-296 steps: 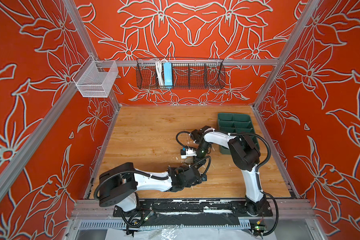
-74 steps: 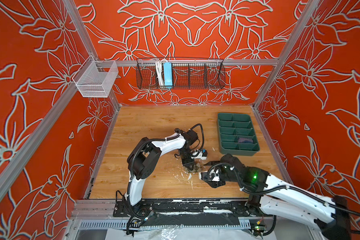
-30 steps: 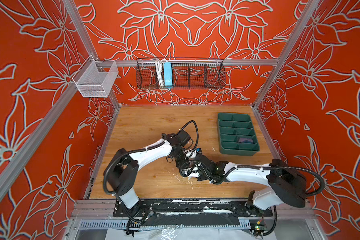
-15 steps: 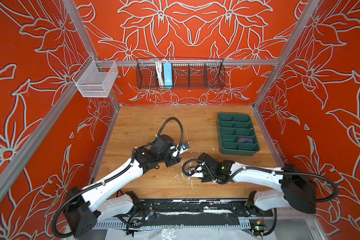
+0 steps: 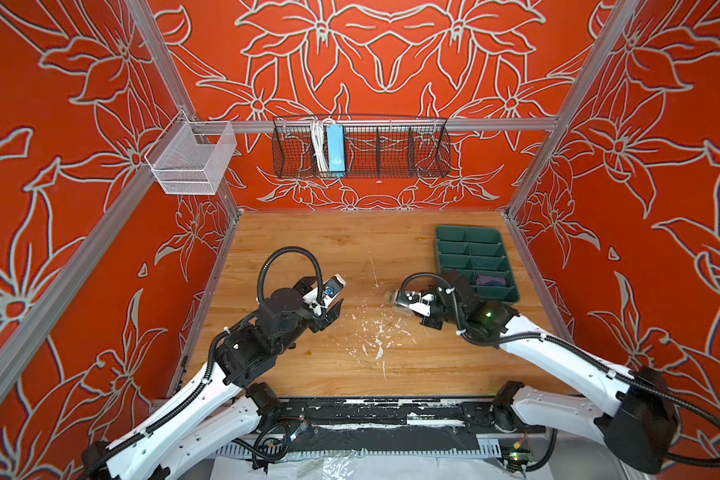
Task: Roll the socks
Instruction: 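Carry the rolled argyle sock with the right gripper to the green tray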
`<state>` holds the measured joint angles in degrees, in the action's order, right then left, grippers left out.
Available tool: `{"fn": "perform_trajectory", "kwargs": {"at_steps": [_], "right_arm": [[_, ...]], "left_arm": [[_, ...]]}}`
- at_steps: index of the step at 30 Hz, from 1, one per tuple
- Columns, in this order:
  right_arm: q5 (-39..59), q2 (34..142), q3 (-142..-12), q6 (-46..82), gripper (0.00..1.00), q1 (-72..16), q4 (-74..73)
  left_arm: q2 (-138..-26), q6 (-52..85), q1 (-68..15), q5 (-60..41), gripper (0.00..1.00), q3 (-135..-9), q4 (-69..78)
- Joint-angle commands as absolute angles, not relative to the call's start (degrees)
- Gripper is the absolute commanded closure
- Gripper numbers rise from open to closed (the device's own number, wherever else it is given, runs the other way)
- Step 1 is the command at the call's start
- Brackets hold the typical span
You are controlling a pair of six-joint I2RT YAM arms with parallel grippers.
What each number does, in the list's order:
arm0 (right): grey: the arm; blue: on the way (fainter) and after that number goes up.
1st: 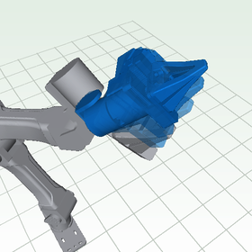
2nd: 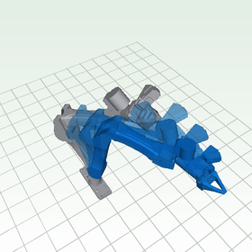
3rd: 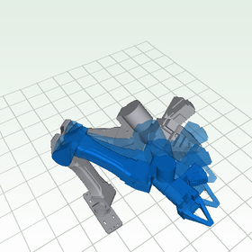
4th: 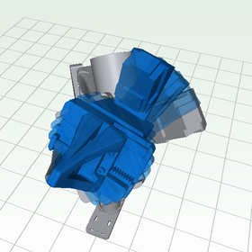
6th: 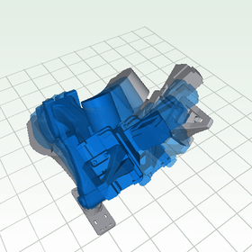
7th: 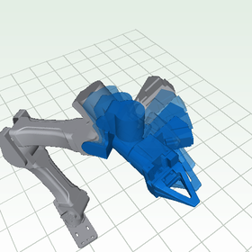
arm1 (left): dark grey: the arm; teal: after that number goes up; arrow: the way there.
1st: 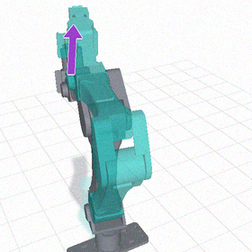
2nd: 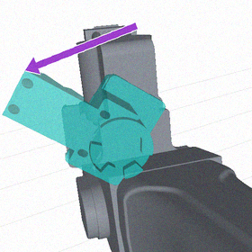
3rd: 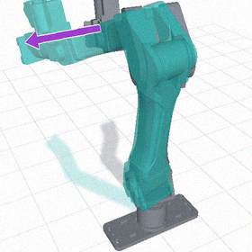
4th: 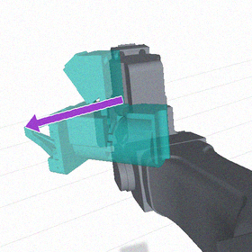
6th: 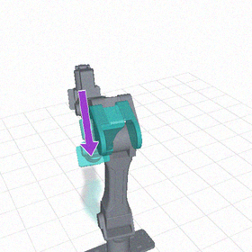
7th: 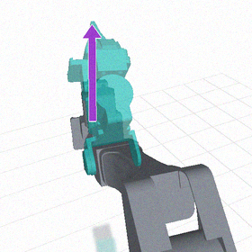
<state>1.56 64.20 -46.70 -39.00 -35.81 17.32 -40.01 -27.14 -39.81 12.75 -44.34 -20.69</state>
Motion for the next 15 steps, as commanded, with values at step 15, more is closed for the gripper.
{"fn": "perform_trajectory", "kwargs": {"at_steps": [15], "right_arm": [[-29.88, 83.89, -57.61, -75.07, 1.0, -17.05, 0.96]], "left_arm": [[-34.68, -28.02, -39.99, 11.77, 0.0, -39.21, -19.15]]}}
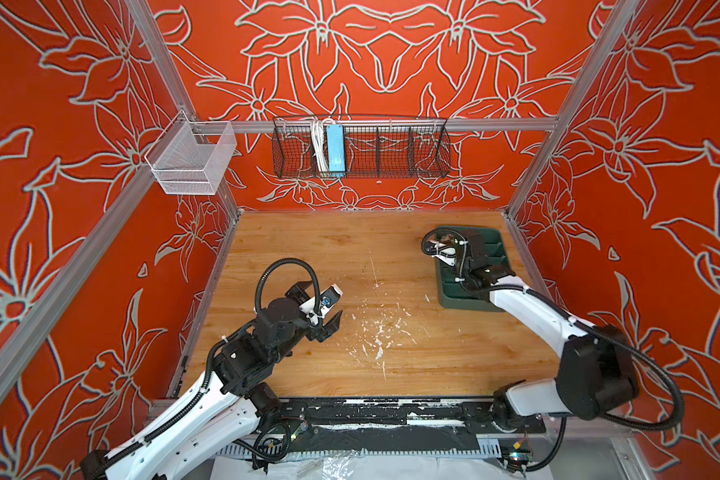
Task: Roll the socks
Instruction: 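Carry the rolled argyle sock with the right gripper to the green tray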
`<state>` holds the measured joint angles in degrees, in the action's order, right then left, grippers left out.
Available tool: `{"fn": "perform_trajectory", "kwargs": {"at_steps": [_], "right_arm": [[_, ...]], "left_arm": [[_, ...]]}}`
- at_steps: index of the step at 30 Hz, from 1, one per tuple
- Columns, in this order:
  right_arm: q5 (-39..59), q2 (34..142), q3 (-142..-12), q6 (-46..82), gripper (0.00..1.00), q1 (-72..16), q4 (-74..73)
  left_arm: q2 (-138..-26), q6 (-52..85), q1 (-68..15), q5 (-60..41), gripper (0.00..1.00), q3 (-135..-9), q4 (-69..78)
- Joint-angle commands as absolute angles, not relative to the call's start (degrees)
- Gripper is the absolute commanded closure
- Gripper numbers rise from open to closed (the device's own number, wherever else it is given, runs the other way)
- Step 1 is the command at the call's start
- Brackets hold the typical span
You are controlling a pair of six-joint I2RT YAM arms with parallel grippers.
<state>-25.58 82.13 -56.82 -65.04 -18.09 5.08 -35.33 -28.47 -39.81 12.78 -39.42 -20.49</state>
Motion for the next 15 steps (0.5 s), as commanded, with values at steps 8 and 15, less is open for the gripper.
{"fn": "perform_trajectory", "kwargs": {"at_steps": [8, 15], "right_arm": [[-18.38, 87.57, -54.4, -80.17, 1.0, -16.94, 5.22], [-10.57, 89.3, -53.65, -77.94, 1.0, -18.37, 11.17]], "left_arm": [[-34.54, -27.9, -39.99, 11.24, 0.02, -39.12, -19.11], [-34.52, -28.23, -39.99, 11.87, 0.02, -39.12, -19.16]]}}
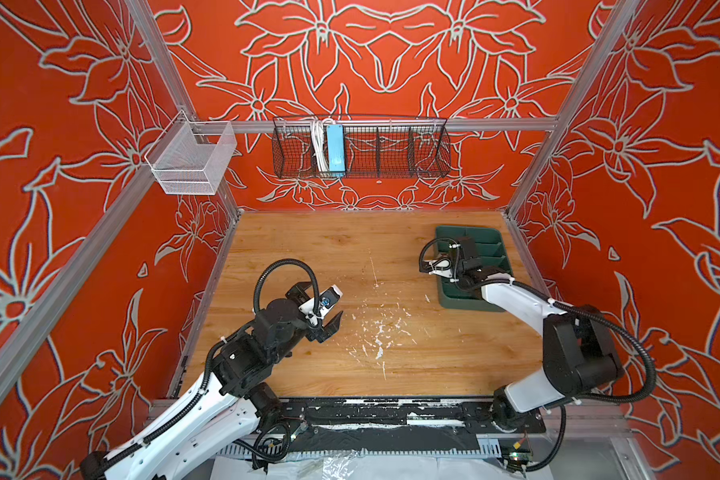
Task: Roll the socks
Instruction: 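Carry the rolled argyle sock with the right gripper to the green tray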
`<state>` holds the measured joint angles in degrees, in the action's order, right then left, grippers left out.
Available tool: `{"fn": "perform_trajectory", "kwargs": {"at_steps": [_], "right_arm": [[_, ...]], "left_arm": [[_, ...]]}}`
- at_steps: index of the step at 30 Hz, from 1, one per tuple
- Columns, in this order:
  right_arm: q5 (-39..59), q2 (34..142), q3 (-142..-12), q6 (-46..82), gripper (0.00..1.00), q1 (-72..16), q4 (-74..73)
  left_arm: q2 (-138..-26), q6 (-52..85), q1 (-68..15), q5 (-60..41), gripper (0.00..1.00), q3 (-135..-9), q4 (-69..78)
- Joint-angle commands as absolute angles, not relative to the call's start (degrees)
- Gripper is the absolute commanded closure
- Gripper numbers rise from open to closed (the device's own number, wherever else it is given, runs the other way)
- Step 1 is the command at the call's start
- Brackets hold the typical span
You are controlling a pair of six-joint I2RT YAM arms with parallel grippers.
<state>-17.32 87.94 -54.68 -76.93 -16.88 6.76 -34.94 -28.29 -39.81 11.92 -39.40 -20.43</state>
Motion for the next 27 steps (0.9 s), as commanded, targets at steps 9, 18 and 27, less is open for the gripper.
{"fn": "perform_trajectory", "kwargs": {"at_steps": [9, 18, 27], "right_arm": [[-3.68, 93.73, -58.17, -75.47, 1.0, -28.8, 24.35], [0.57, 103.15, -74.58, -72.3, 1.0, -40.14, 34.89], [-0.92, 107.71, -84.82, -79.78, 1.0, -40.34, 34.57]], "left_arm": [[-34.73, -28.57, -39.99, 12.89, 0.02, -39.13, -18.92], [-33.51, -28.92, -39.99, 14.57, 0.02, -39.73, -20.3], [-32.69, -28.56, -39.99, 15.29, 0.02, -39.24, -20.56]]}}
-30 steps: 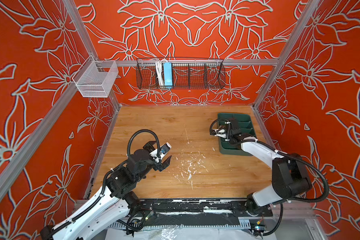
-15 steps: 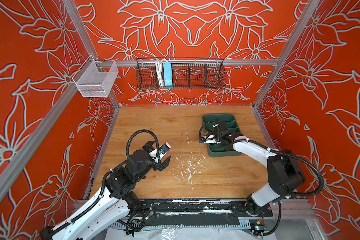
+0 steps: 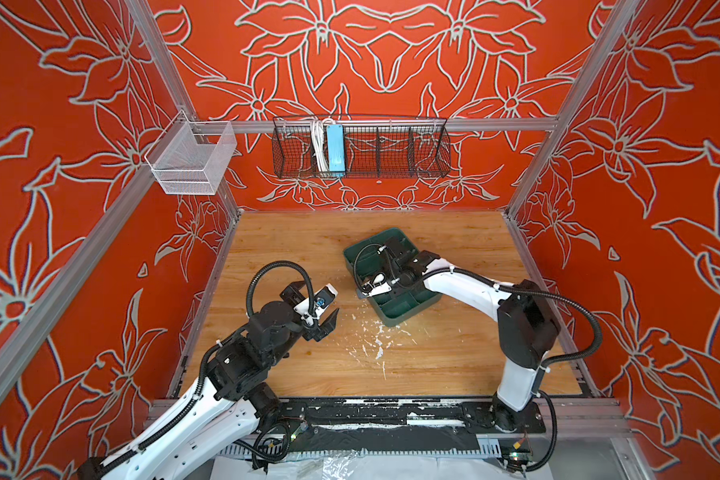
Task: Roll the socks
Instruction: 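Carry the rolled argyle sock with the right gripper to the green tray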
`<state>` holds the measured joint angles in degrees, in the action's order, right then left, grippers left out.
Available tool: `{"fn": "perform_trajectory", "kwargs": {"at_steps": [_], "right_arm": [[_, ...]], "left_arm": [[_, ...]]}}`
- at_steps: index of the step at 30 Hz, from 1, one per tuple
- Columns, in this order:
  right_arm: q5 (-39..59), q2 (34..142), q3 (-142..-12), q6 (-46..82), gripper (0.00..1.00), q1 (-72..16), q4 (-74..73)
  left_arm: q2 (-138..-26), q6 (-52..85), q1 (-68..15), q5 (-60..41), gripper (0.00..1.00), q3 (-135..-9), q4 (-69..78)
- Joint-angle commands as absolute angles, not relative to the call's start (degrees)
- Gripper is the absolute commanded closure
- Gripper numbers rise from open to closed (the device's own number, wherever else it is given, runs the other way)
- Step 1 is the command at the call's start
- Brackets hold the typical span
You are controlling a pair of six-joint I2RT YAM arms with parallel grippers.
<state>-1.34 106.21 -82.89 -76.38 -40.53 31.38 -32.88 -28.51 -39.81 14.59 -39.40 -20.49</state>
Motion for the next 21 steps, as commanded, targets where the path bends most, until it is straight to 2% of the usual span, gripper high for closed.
{"fn": "perform_trajectory", "kwargs": {"at_steps": [1, 8, 15, 21], "right_arm": [[-1.42, 107.25, -84.82, -80.23, 1.0, -40.34, 33.03], [-1.33, 99.56, -78.16, -84.57, 1.0, -39.47, 11.06], [-1.23, 103.02, -73.23, -90.21, 1.0, -39.13, -0.48], [-0.63, 105.43, -68.16, -87.89, 1.0, -38.94, -1.51]], "left_arm": [[-32.72, -28.64, -39.99, 15.34, 0.02, -39.28, -20.73], [-32.86, -28.88, -39.99, 15.99, 0.02, -39.21, -20.84], [-33.49, -28.34, -39.99, 16.17, 0.02, -39.65, -21.25], [-33.0, -27.77, -39.99, 16.6, 0.02, -39.8, -22.44]]}}
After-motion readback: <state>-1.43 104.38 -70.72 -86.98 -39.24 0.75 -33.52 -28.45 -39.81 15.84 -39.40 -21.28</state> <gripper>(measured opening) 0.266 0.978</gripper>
